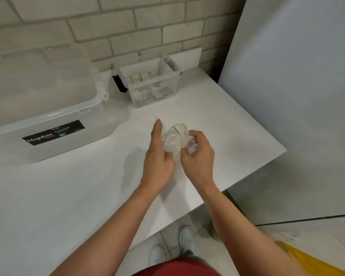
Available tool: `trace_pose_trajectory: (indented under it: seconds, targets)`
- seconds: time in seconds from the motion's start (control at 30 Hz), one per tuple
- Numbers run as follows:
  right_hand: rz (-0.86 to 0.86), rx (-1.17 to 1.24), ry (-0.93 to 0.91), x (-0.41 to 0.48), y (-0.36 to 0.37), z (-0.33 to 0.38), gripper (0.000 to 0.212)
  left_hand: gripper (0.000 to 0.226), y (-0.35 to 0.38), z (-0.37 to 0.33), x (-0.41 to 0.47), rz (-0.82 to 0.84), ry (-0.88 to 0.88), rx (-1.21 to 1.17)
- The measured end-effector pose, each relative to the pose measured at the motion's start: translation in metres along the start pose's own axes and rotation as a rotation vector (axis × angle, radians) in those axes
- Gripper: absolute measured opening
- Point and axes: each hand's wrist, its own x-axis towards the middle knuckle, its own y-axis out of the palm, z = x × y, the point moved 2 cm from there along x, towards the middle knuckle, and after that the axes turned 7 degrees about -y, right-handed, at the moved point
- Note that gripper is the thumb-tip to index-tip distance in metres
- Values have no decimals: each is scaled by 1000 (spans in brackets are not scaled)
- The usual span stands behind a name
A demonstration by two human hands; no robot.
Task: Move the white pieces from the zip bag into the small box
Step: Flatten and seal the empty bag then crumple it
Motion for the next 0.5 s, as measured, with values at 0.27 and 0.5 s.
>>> trace_pose_trajectory:
  seconds: [0.27,0.5]
  targets:
    - [160,635,150,-36,-42,-11,48,44,35,-8,-11,289,-65,-211]
    - [-199,474,255,-76,-118,-71,49,48,100,-26,-46,640,34,-151]
